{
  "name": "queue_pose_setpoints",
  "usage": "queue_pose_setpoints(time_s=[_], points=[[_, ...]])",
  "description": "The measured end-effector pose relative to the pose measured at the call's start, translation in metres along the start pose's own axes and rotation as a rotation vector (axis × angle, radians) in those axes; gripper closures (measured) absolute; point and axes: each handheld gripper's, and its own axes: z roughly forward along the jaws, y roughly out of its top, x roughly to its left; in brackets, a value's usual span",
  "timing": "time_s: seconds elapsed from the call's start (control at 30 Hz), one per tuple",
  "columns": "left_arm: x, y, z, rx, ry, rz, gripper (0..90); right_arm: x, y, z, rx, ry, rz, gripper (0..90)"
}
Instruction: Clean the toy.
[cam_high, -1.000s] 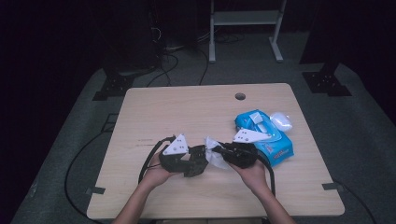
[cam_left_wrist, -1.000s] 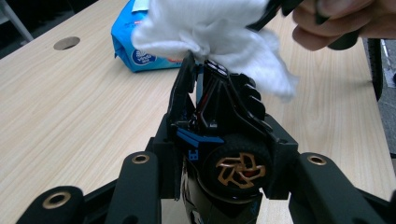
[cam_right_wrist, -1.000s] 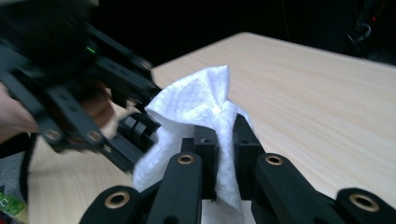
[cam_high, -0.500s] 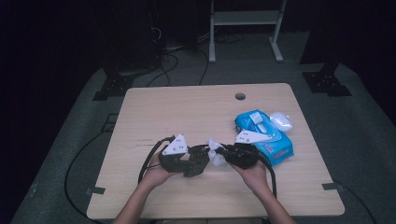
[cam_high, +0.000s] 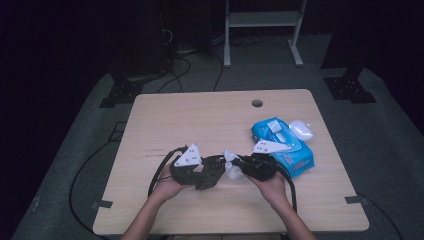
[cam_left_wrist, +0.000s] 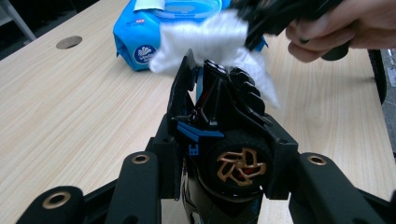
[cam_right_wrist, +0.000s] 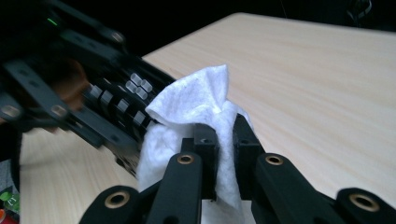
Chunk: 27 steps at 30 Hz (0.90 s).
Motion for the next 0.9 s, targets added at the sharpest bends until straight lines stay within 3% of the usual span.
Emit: queue_pose_setpoints(time_s=[0.2,0.37,0.47,0.63,0.7,0.8,0.83,0.9], points=[[0.002,0.000,-0.001,-0.012,-0.001,-0.010,58.2,0.006,0.009,-0.004,-0.036,0.021,-0.015,83.4],[0.000,0.000,-0.001,-0.006,0.000,-0.003,58.2,-0.001,0.002,0.000,-0.012,0.014,0.013,83.4],[0.000,0.000,0.000,-0.010,0.002,-0.003,58.1,0.004,0.006,-0.003,-0.032,0.028,0.012,83.5],[-0.002,0.002,0.003,-0.011,-0.001,0.000,58.2,0.026,0.026,-0.008,-0.078,0.066,-0.065,83.6],[-0.005,0.004,0.005,-0.009,-0.008,0.006,58.2,0.038,0.032,-0.005,-0.072,0.072,-0.112,83.5],[-0.009,0.006,0.006,-0.004,-0.011,0.020,58.1,0.052,0.036,0.004,-0.055,0.103,-0.143,83.5],[-0.009,0.006,0.005,-0.003,-0.012,0.021,58.1,0.056,0.036,0.006,-0.049,0.092,-0.167,83.5],[-0.008,0.004,0.004,-0.008,-0.011,0.012,58.1,0.054,0.036,0.004,-0.050,0.089,-0.163,83.5]])
